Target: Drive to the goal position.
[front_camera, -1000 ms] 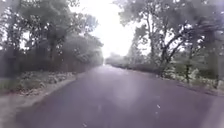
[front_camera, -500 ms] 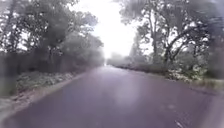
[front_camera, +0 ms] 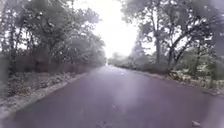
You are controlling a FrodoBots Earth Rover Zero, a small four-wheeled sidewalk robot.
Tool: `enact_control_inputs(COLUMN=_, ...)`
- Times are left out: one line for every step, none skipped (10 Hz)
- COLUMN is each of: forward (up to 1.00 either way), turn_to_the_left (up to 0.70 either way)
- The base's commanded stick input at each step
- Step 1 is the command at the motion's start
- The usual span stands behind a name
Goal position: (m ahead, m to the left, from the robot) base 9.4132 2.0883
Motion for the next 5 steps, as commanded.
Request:
enact_control_inputs(forward=1.0, turn_to_the_left=0.0)
enact_control_inputs(forward=1.0, turn_to_the_left=0.0)
enact_control_inputs(forward=1.0, turn_to_the_left=0.0)
enact_control_inputs(forward=1.0, turn_to_the_left=0.0)
enact_control_inputs(forward=1.0, turn_to_the_left=0.0)
